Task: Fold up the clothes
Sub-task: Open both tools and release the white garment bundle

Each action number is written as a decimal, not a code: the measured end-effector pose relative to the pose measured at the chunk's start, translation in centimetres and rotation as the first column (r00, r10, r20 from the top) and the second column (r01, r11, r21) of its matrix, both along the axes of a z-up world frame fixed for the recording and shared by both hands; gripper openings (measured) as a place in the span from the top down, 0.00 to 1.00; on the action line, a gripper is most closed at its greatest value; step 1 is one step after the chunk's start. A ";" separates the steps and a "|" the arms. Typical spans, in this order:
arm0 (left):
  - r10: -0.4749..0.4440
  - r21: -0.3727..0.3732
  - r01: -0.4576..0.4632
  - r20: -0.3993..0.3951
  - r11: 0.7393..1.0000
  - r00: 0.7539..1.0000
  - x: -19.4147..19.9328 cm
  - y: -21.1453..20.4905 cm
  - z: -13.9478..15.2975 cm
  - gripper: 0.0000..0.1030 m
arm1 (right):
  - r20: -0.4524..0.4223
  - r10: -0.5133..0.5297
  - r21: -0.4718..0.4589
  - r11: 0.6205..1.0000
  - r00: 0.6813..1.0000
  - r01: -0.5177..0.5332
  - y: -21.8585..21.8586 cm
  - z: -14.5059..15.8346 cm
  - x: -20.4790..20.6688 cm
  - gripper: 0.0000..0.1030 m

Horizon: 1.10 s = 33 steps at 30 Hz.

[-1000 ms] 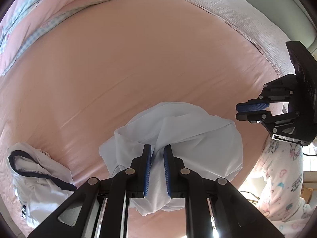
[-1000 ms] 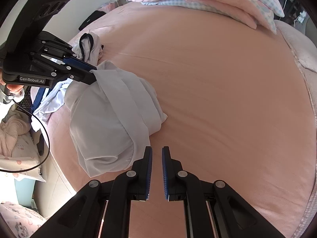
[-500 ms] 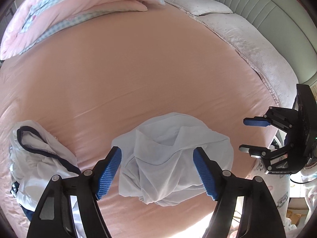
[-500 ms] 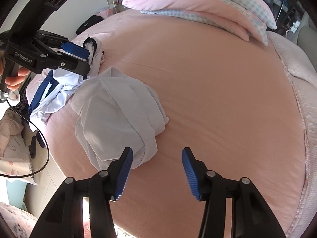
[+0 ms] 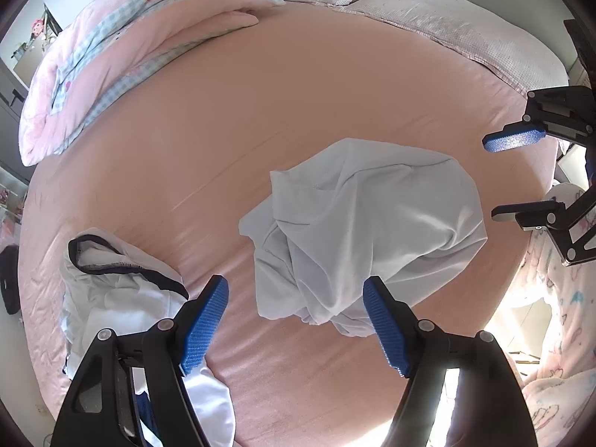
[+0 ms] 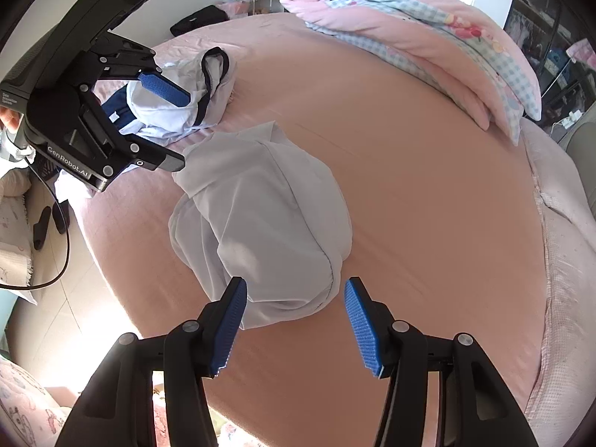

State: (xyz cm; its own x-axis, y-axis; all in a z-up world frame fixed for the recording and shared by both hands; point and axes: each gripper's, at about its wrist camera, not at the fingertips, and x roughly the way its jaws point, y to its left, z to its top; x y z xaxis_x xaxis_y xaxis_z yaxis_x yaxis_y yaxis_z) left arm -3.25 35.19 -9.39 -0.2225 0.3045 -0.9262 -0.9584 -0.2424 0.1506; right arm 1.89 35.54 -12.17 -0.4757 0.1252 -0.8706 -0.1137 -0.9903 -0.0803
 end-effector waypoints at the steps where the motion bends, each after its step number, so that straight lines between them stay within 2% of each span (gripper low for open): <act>1: 0.001 0.003 -0.001 0.006 1.000 1.000 -0.1 -0.4 0.1 0.29 | 0.001 0.000 0.003 1.000 1.000 0.000 -0.1 0.0 -0.1 0.47; 7: -0.001 -0.008 0.001 -0.016 1.000 1.000 -0.5 -0.8 -1.5 0.28 | -0.014 -0.014 0.050 0.999 1.000 0.015 -0.9 0.7 -0.5 0.47; 11: -0.035 -0.013 0.034 -0.089 0.999 0.995 0.0 -1.0 -3.1 0.29 | -0.050 0.030 0.139 0.990 0.998 -0.023 -2.8 0.9 -0.7 0.47; 19: -0.156 -0.049 0.150 -0.159 0.988 0.975 2.2 -0.6 -5.2 0.29 | 0.035 0.122 0.252 0.959 0.992 -0.127 -5.7 -1.2 -2.2 0.47; 25: -0.157 -0.052 0.151 -0.142 0.987 0.977 1.8 -1.0 -5.7 0.29 | 0.057 0.146 0.295 0.943 0.988 -0.156 -6.4 -2.2 -3.5 0.47; 28: -0.130 -0.041 0.126 -0.122 0.991 0.984 1.1 -1.3 -5.6 0.29 | 0.045 0.183 0.350 0.918 0.982 -0.187 -7.0 -2.4 -4.1 0.47; 31: -0.106 -0.004 0.106 -0.096 0.994 0.990 0.3 -2.0 -5.2 0.29 | 0.035 0.227 0.463 0.859 0.973 -0.217 -8.1 -2.7 -4.3 0.47; 33: -0.099 0.020 0.101 -0.091 0.995 0.991 0.0 -2.5 -5.1 0.29 | 0.040 0.250 0.502 0.832 0.967 -0.236 -8.8 -3.1 -4.5 0.47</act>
State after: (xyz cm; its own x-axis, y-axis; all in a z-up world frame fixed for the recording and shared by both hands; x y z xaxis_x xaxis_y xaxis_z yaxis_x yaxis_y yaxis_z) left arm -3.27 32.66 -14.44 -0.2720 0.3518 -0.8957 -0.9608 -0.1507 0.2326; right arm -2.62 26.77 -15.27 -0.5699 0.4165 -0.7084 0.1161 -0.8126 -0.5712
